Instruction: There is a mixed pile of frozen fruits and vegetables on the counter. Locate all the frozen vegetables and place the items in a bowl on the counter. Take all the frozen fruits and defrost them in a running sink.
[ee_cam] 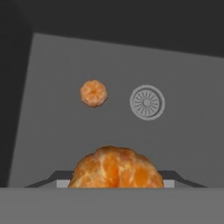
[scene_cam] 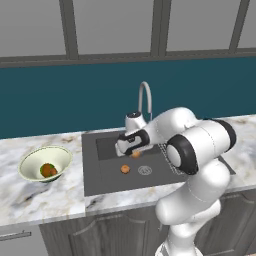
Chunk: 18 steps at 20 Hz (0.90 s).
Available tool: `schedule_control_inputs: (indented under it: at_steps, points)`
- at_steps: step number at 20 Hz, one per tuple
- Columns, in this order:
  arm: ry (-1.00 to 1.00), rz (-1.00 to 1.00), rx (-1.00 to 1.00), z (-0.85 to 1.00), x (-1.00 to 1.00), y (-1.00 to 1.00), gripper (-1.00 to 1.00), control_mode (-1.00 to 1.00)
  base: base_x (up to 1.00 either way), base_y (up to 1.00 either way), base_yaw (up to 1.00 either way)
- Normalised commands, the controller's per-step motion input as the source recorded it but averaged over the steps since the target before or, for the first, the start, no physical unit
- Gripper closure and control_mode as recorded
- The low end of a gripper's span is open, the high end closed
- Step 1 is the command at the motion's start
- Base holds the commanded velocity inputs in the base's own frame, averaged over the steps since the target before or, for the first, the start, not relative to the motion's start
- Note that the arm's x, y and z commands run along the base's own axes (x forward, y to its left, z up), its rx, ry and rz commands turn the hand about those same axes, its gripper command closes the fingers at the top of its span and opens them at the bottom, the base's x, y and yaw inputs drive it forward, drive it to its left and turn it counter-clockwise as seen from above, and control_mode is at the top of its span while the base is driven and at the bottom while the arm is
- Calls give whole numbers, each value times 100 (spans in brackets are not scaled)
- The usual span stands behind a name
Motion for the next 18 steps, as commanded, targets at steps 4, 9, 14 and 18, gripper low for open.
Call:
schedule_control_inputs:
  at_steps: [4, 9, 14, 18]
  points:
    - [0, 0, 0, -28, 12, 4, 100, -100, 0, 0, 0]
    - [0, 0, 0, -27, 13, 3, 100, -100, 0, 0, 0]
    - [0, 0, 0, -26, 18, 1, 100, -100, 0, 0, 0]
    - [0, 0, 0, -25, 17, 0, 100, -100, 0, 0, 0]
